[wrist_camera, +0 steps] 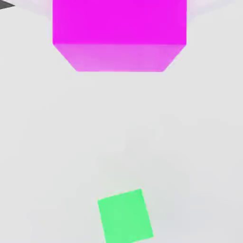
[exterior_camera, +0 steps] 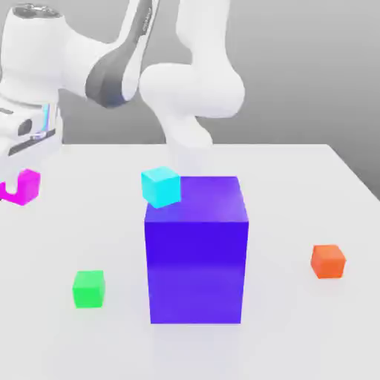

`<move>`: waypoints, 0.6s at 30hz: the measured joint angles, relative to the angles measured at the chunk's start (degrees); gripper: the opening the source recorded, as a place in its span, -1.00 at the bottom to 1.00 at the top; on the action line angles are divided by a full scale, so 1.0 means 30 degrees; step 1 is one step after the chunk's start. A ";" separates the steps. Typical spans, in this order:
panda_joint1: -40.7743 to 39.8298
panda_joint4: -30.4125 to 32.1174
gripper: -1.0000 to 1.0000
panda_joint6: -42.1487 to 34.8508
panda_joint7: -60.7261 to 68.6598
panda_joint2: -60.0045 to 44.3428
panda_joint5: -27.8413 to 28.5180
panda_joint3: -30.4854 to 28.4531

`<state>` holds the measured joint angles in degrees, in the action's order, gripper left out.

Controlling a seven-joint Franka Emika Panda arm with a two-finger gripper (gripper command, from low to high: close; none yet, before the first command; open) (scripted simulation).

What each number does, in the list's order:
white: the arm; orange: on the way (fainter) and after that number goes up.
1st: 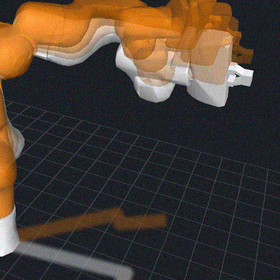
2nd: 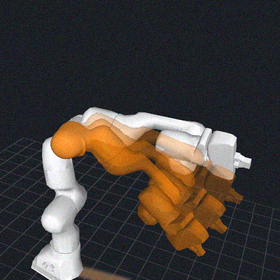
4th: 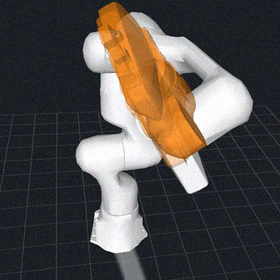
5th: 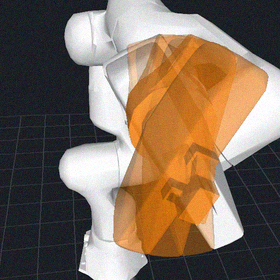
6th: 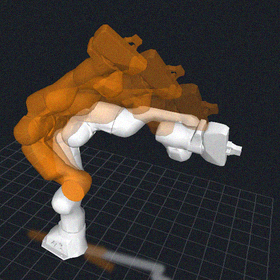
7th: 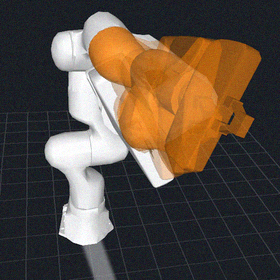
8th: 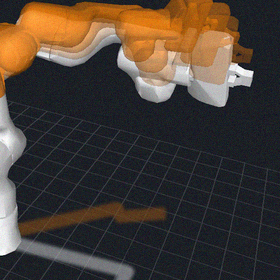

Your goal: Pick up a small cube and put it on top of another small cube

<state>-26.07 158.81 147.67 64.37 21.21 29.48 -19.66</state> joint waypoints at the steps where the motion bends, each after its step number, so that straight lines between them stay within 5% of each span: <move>1: 0.0331 0.0034 -1.00 0.0033 0.1055 -0.0025 -0.0121 -0.0238; 18: 0.7415 0.0704 -1.00 0.1264 2.0025 -0.2568 -0.3781 -0.4779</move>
<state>-3.83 160.92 151.46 124.45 13.51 18.13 -33.99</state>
